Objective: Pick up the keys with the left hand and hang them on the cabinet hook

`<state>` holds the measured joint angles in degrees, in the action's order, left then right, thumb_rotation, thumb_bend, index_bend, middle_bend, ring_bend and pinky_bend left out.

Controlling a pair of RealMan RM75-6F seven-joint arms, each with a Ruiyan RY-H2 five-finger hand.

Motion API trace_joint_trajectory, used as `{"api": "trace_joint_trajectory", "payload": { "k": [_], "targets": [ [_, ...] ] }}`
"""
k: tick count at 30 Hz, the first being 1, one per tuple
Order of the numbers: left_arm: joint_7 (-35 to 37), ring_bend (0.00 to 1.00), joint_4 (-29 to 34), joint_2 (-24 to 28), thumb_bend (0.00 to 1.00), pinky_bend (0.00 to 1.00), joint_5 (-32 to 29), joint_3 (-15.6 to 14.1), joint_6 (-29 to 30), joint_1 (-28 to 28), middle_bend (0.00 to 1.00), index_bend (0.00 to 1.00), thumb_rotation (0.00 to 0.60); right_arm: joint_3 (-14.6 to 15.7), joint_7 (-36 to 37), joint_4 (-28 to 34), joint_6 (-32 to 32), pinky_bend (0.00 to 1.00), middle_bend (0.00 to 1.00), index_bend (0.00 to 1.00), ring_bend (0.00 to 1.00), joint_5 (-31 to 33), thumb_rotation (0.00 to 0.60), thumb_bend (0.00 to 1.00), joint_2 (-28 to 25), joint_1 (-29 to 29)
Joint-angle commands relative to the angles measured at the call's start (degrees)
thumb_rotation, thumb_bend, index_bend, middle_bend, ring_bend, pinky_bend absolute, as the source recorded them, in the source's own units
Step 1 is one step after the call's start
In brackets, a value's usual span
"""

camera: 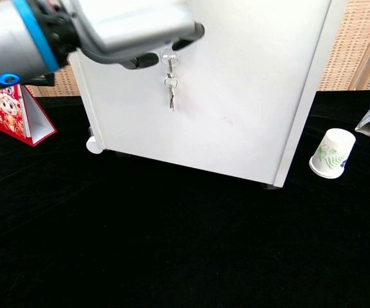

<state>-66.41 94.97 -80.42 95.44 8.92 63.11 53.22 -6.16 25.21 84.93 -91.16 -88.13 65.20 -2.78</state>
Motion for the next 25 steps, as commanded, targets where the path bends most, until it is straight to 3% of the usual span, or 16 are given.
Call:
{"api": "trace_joint_trajectory", "payload": {
  "k": [1,4,8,9,11,13,17,22,25],
  "targets": [
    [3.39,0.8,4.76,2.05,0.27,0.7,2.75,-2.11,7.81,-5.48,0.81,0.48,0.6,0.01,-0.67,0.11,-0.09,0.0,0.0,0.0,0.0,-0.1,0.6,0.12,0.17,-0.04],
    [4.27,0.67,9.38,3.74,0.26,0.61,3.6,-5.74,17.14,-13.62,0.64,0.45,0.6,0.05,-1.89,0.32,-0.23,0.0,0.0,0.0,0.0,-0.06,0.6,0.12,0.33,0.04],
    [9.9,0.35,12.75,3.74,0.25,0.45,2.46,-9.9,25.57,-22.26,0.25,0.32,0.6,0.13,-3.56,0.66,-0.32,0.0,0.0,0.0,0.0,-0.1,0.6,0.12,0.46,0.09],
    [12.55,0.3,13.51,3.59,0.24,0.42,1.53,-11.28,27.42,-24.6,0.2,0.29,0.6,0.19,-4.33,0.77,-0.29,0.0,0.0,0.0,0.0,-0.16,0.6,0.12,0.51,0.07],
    [18.46,0.11,13.83,3.4,0.23,0.29,0.99,-13.65,30.49,-28.49,0.04,0.2,0.6,0.23,-6.02,1.12,-0.36,0.0,0.0,0.0,0.0,-0.21,0.6,0.12,0.66,0.09],
    [24.19,0.01,12.84,3.27,0.21,0.17,0.39,-15.33,33.41,-32.04,0.0,0.13,0.6,0.26,-7.58,1.47,-0.36,0.0,0.0,0.0,0.0,-0.27,0.6,0.12,0.86,0.03],
    [32.24,0.0,12.87,3.65,0.19,0.04,-3.21,-17.24,36.3,-37.44,0.0,0.03,0.6,0.4,-10.13,2.08,-0.24,0.0,0.0,0.0,0.0,-0.5,0.6,0.12,1.29,-0.13],
    [43.89,0.0,13.33,6.1,0.16,0.0,-8.47,-18.72,35.65,-42.13,0.0,0.0,0.6,1.12,-13.14,3.07,0.26,0.0,0.0,0.0,0.0,-1.58,0.6,0.12,1.86,-0.46],
    [46.82,0.0,11.34,6.94,0.14,0.0,-8.87,-18.39,35.43,-43.3,0.0,0.0,0.6,1.42,-14.24,3.17,0.63,0.0,0.0,0.0,0.0,-1.97,0.6,0.12,2.19,-0.68]
  ]
}}
